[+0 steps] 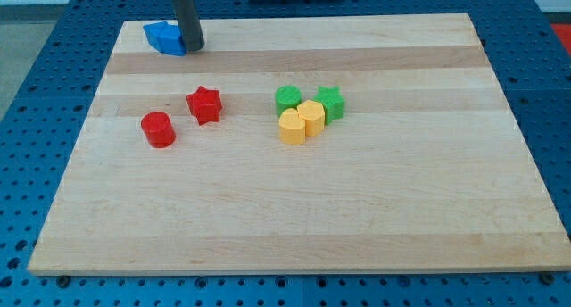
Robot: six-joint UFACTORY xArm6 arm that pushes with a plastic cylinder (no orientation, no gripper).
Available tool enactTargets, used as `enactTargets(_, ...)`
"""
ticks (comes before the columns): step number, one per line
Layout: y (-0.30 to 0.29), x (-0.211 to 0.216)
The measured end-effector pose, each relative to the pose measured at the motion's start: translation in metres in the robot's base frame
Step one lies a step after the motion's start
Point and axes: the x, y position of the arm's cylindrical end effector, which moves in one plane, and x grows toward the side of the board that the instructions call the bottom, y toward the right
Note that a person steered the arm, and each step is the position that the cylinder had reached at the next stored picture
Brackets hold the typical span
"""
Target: Push the yellow heart to the bottom right
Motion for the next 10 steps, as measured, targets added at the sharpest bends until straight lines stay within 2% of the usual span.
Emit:
enactTargets(4, 0.011, 0.011)
enactTargets(10, 0.136, 0.184)
